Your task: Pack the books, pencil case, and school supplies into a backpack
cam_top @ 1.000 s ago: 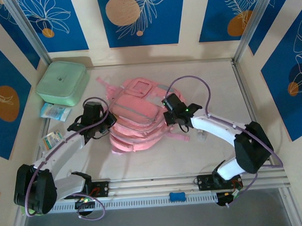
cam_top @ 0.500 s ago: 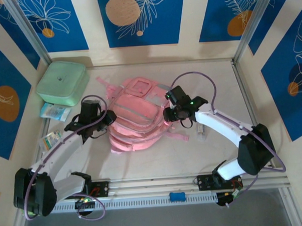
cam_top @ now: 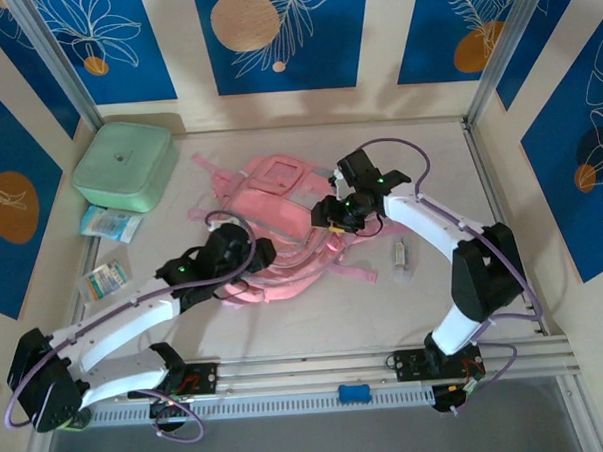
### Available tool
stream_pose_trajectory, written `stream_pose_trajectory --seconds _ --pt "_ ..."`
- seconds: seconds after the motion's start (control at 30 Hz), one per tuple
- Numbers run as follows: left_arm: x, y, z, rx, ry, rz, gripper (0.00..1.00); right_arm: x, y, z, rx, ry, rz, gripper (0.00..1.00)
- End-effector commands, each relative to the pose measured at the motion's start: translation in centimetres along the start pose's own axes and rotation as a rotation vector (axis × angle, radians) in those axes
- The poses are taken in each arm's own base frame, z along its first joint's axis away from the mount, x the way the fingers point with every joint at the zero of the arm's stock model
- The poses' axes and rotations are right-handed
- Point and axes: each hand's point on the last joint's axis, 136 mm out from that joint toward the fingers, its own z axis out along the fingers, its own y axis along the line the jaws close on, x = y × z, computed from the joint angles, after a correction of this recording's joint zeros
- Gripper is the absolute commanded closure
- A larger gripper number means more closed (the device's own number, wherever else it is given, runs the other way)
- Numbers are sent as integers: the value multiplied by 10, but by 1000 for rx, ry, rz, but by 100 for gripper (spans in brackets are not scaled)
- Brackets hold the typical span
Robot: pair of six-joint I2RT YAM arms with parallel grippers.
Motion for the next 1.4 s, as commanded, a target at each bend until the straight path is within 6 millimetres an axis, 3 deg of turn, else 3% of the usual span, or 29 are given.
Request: stream_pose_trajectory --seconds 0.0,0.17,0.5,0.7,0.83,0.93,1.07,1.17,1.37 --pt "-8 -16 5 -16 -78 -20 44 -7 9 0 -37 37 7 47" --pt "5 -38 11 -23 -110 5 38 -9 11 12 -66 76 21 48" --pt "18 -40 14 -177 -202 63 29 -23 19 23 -135 83 13 61" --pt "23 -32 20 -293 -194 132 20 -27 20 33 -125 90 -5 69" --pt "27 -25 25 -354 -179 150 10 -28 20 37 -130 103 -4 83" --pt "27 -11 27 -383 -185 128 7 -27 25 34 -148 91 -3 94" --pt "28 -4 51 -299 -103 81 8 -21 34 32 -173 89 8 100" --pt "11 -13 59 -214 -131 96 11 -15 42 31 -206 82 44 100" --pt "-37 0 59 -194 -183 140 13 -4 68 30 -288 62 121 100"
